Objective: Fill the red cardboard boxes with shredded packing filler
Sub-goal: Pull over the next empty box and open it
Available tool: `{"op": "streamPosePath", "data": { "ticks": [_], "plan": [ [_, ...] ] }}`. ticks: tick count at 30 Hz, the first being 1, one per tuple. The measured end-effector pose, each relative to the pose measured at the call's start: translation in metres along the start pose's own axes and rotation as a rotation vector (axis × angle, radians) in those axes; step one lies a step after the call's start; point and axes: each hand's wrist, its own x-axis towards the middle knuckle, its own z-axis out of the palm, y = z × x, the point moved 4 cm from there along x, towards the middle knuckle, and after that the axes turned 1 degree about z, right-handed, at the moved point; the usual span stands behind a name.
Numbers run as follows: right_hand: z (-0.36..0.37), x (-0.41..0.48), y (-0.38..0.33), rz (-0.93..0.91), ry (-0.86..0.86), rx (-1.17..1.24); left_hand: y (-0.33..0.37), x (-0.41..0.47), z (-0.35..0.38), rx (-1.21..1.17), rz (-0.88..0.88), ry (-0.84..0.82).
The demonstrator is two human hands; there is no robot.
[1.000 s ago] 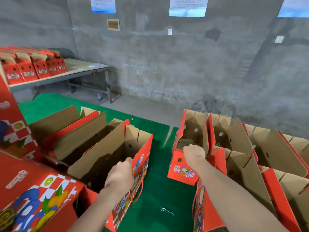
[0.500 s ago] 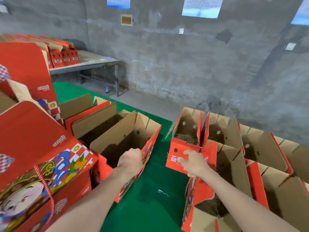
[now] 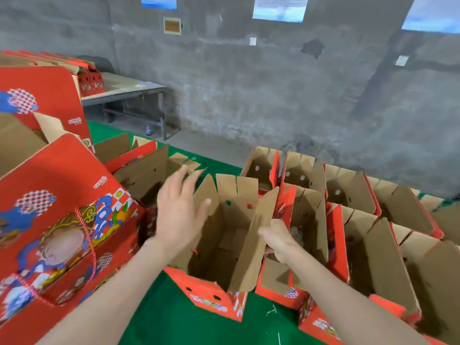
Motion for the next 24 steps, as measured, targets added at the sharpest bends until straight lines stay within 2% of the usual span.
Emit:
{"op": "streamPosePath", "data": {
  "ticks": [2,4,6,11,13,15,19,24],
  "plan": [
    [-0.004,-0.015,-0.014,-0.133,0.004,-0.038,-0.021,0.021,-0.015,0.042,-0.203,-0.143],
    [-0.008,-0.032,-0.029,-0.233,-0.004,-0.113,-0.026,0.032,-0.024,0.056,-0.244,-0.230],
    [-0.016,-0.051,-0.041,-0.329,-0.015,-0.181,-0.014,0.036,-0.036,0.118,-0.150,-0.209],
    [-0.056,-0.109,-0.055,-0.600,0.025,-0.375,0.062,0.043,-0.074,0.360,0.246,-0.062],
    [-0.078,-0.134,-0.054,-0.648,0.000,-0.427,0.100,0.039,-0.086,0.418,0.363,-0.115],
    [-0.100,-0.156,-0.050,-0.703,-0.028,-0.456,0.135,0.027,-0.093,0.476,0.398,-0.242],
    [-0.149,-0.180,-0.022,-0.685,-0.056,-0.454,0.184,-0.009,-0.104,0.531,0.403,-0.443],
    [-0.204,-0.203,0.034,-0.569,-0.151,-0.575,0.232,-0.064,-0.101,0.319,0.342,-0.756]
  ]
}}
